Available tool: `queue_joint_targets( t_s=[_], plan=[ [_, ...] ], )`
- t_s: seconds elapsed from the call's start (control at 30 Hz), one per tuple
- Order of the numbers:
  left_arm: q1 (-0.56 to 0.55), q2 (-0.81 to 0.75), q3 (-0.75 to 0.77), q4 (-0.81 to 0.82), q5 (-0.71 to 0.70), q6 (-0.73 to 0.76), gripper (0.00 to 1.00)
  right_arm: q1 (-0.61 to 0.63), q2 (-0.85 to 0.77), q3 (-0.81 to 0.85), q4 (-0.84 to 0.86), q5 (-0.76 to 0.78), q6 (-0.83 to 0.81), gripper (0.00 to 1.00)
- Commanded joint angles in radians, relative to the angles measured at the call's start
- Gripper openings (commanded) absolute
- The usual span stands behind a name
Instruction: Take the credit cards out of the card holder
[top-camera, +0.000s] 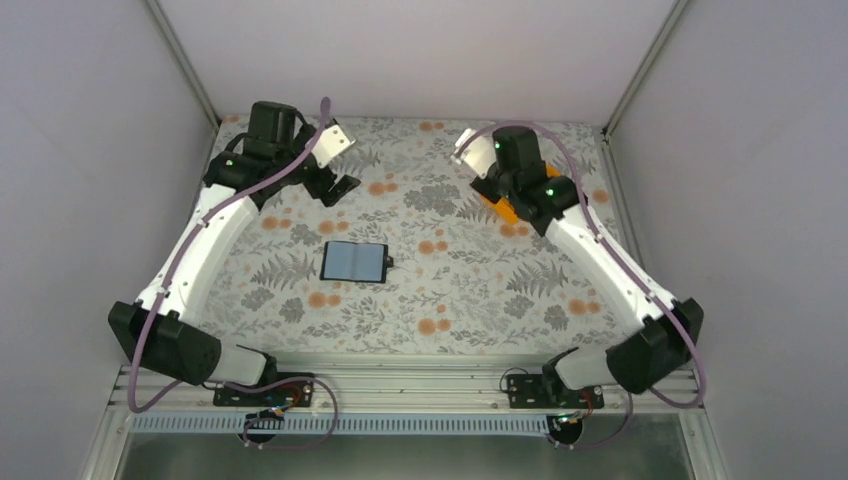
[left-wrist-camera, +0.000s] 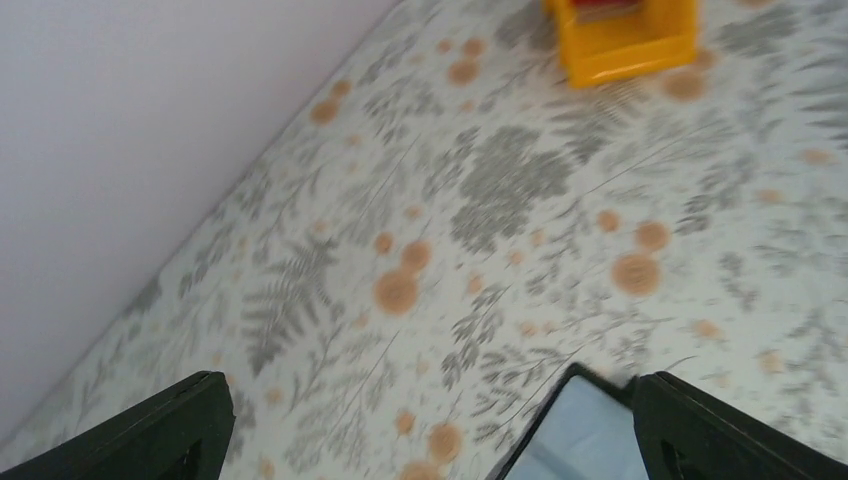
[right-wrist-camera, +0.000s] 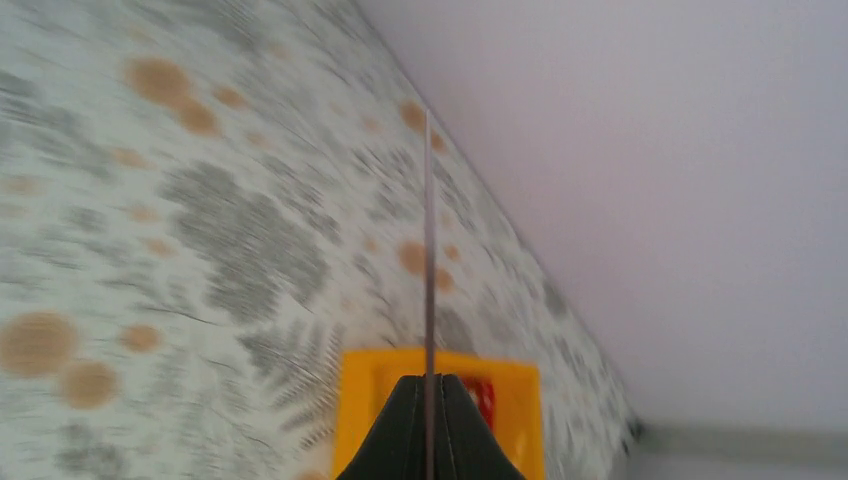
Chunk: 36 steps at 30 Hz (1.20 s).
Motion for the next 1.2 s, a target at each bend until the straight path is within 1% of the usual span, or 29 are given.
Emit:
queue_joint_targets(
  t_s=[0.0,0.13,0.2,0.33,0.5,0.57,0.67,0.77,0.83,0.97,1.1,1.17],
  plan=[
    [0.024,-0.006,-0.111,0.169,-0.199,-0.124,1.0,-0.147,0.132,0.038,0.053,0.19,0.145,0.04],
    [0.059,0.009,-0.167,0.201,-0.22,-0.152,1.0,-0.246,0.299,0.097,0.032,0.316,0.194,0.04],
    [0.071,0.014,-0.179,0.211,-0.217,-0.161,1.0,-0.292,0.389,0.131,0.033,0.308,0.216,0.04],
    [0.085,0.038,-0.177,0.199,-0.196,-0.165,1.0,-0.356,0.486,0.158,0.087,0.264,0.206,0.04],
    [0.089,0.081,-0.149,0.176,-0.184,-0.168,1.0,-0.397,0.599,0.209,0.092,0.318,0.177,0.04],
    [0.088,0.095,-0.138,0.168,-0.18,-0.167,1.0,-0.409,0.627,0.216,0.113,0.336,0.163,0.04],
    [0.088,0.11,-0.131,0.16,-0.172,-0.167,1.0,-0.417,0.662,0.24,0.139,0.319,0.135,0.04],
    [0.089,0.125,-0.119,0.152,-0.167,-0.165,1.0,-0.416,0.723,0.305,0.11,0.316,0.125,0.04],
    [0.09,0.132,-0.112,0.145,-0.17,-0.163,1.0,-0.416,0.751,0.317,0.094,0.338,0.119,0.04],
    [0.09,0.138,-0.11,0.141,-0.162,-0.158,1.0,-0.416,0.761,0.282,0.097,0.353,0.117,0.04],
    [0.09,0.14,-0.112,0.142,-0.162,-0.153,1.0,-0.413,0.729,0.242,0.105,0.378,0.123,0.04],
    [0.09,0.145,-0.108,0.138,-0.161,-0.152,1.0,-0.413,0.712,0.206,0.135,0.384,0.096,0.04]
  ],
)
